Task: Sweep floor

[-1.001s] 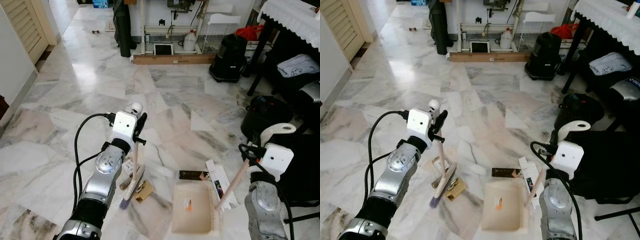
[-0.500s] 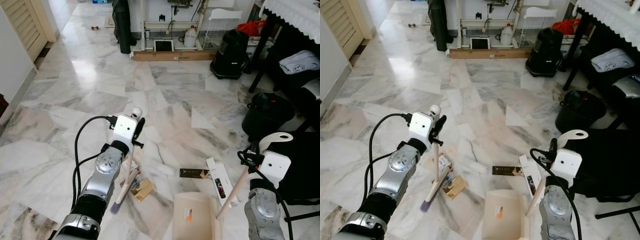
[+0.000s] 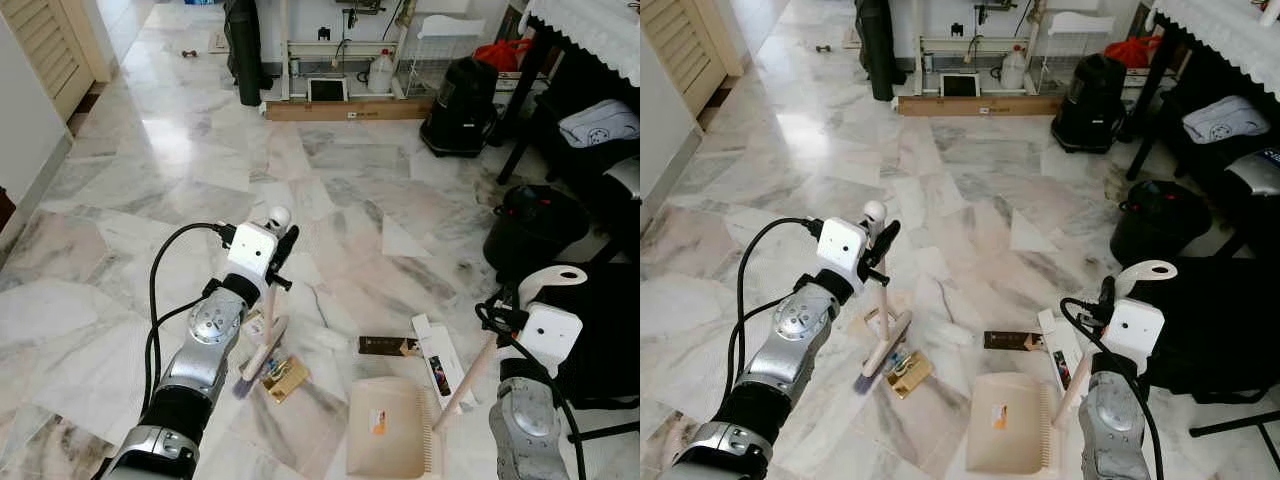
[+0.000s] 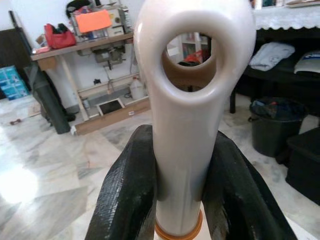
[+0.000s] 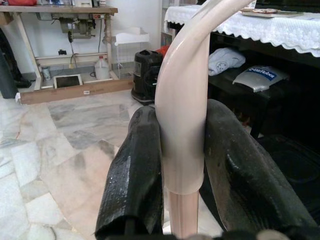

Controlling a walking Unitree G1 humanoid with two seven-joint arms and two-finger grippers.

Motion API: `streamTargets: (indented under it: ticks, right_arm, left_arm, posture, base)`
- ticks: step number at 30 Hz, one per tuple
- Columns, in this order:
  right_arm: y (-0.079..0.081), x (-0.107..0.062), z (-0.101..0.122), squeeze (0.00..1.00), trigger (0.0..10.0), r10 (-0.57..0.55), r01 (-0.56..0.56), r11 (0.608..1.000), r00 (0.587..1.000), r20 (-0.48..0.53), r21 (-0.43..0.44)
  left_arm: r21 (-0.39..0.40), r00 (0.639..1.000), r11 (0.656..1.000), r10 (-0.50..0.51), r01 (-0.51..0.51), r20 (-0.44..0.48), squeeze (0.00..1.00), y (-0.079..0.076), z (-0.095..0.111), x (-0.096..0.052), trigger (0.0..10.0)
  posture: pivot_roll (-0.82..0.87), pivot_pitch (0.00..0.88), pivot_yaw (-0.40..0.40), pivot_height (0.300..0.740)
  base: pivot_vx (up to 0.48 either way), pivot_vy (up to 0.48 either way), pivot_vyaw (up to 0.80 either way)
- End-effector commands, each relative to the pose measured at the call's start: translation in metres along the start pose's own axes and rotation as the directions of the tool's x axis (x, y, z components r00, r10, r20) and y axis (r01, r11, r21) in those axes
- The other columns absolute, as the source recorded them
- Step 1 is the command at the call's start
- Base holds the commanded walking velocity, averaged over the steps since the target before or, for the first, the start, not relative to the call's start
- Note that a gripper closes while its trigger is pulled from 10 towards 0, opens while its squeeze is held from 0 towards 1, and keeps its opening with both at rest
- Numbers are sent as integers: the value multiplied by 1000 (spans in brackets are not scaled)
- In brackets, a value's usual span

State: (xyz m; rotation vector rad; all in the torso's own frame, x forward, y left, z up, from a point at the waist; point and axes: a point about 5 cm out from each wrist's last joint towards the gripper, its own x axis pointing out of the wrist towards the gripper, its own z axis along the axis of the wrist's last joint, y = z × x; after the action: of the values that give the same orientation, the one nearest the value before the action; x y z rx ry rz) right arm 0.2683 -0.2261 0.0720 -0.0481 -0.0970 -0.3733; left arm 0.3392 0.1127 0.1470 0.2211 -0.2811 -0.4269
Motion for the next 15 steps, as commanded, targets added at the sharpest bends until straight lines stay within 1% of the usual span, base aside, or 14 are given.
streamTargets:
  ticks: [1, 6, 15]
  right_arm:
    - [-3, 4, 7, 0, 10000, -10, 10, 1000, 999, 41, 1]
    - [-4, 4, 6, 0, 10000, -11, 11, 1000, 999, 40, -1]
    - [-2, 3, 5, 0, 10000, -8, 8, 1000, 999, 36, 1]
  left_arm:
    - [8, 999, 1000, -27, 27, 27, 0, -1, 4, 1, 10000]
    - [2, 999, 999, -43, 43, 18, 0, -2, 3, 0, 10000]
    - [20, 993, 993, -118, 118, -26, 0, -4, -5, -11, 10000]
  posture:
    - [44, 132, -37, 740]
    - [44, 133, -37, 740]
    - [47, 138, -36, 740]
  base:
    - [0, 0, 0]
    - [0, 0, 0]
    - [0, 0, 0]
